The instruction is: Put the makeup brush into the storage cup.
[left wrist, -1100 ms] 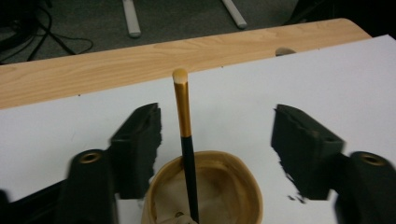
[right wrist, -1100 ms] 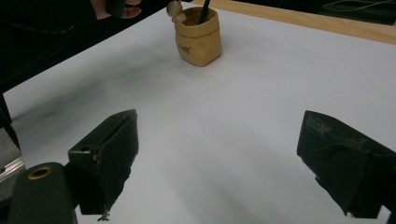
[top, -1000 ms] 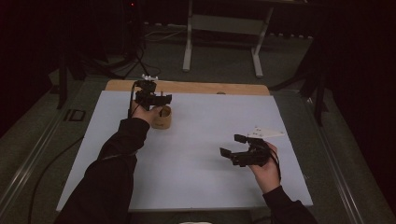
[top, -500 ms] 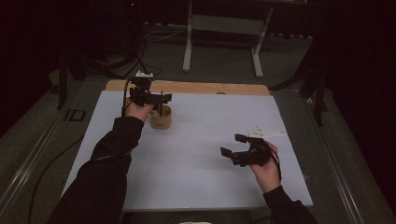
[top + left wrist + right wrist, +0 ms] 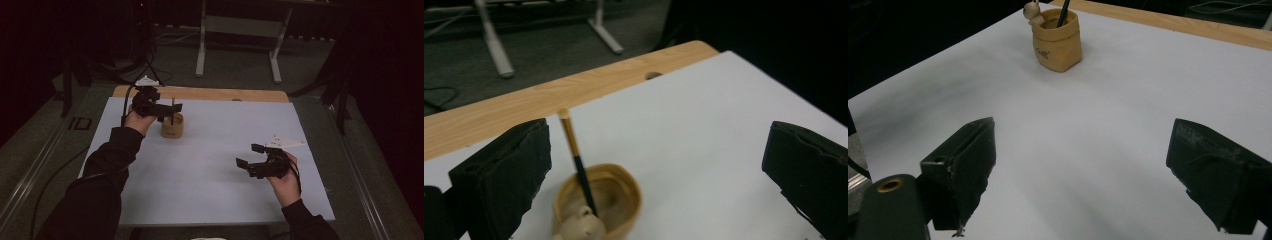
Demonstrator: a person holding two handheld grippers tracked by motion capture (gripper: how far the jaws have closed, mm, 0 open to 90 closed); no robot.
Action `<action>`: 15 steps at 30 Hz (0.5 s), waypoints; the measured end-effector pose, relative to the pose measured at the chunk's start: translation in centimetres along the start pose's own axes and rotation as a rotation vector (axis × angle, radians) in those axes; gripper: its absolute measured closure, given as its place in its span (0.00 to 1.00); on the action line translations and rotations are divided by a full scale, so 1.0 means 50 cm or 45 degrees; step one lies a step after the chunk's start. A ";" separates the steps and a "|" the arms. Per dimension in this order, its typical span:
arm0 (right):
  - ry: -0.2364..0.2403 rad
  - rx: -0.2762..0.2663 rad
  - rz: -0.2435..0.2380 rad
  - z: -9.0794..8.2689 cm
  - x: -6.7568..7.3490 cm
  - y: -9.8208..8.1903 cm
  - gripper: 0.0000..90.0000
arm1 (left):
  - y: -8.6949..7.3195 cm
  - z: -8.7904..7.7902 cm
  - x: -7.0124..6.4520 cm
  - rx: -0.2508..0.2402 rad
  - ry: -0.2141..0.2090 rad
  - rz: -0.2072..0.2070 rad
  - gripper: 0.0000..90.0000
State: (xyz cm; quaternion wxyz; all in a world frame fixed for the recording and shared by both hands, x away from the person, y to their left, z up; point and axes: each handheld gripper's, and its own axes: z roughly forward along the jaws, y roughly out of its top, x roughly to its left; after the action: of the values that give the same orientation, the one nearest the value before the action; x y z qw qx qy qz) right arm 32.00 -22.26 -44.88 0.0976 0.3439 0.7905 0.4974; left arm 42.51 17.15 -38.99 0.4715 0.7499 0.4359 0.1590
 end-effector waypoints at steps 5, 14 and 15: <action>-0.003 0.001 0.001 -0.001 0.001 0.000 0.14 | -0.006 -0.026 -0.014 0.010 -0.041 0.029 0.00; 0.009 0.005 -0.016 0.001 0.003 0.000 0.14 | -0.027 -0.067 -0.035 -0.016 -0.143 0.092 0.00; 0.005 0.005 -0.021 0.001 0.003 0.000 0.14 | -0.031 -0.071 -0.038 -0.025 -0.161 0.100 0.00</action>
State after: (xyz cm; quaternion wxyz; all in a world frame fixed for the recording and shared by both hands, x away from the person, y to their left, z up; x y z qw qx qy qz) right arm 31.92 -22.13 -44.88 0.0997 0.3366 0.7944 0.4957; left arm 38.36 17.91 -38.19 0.4987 0.7704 0.3740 0.1339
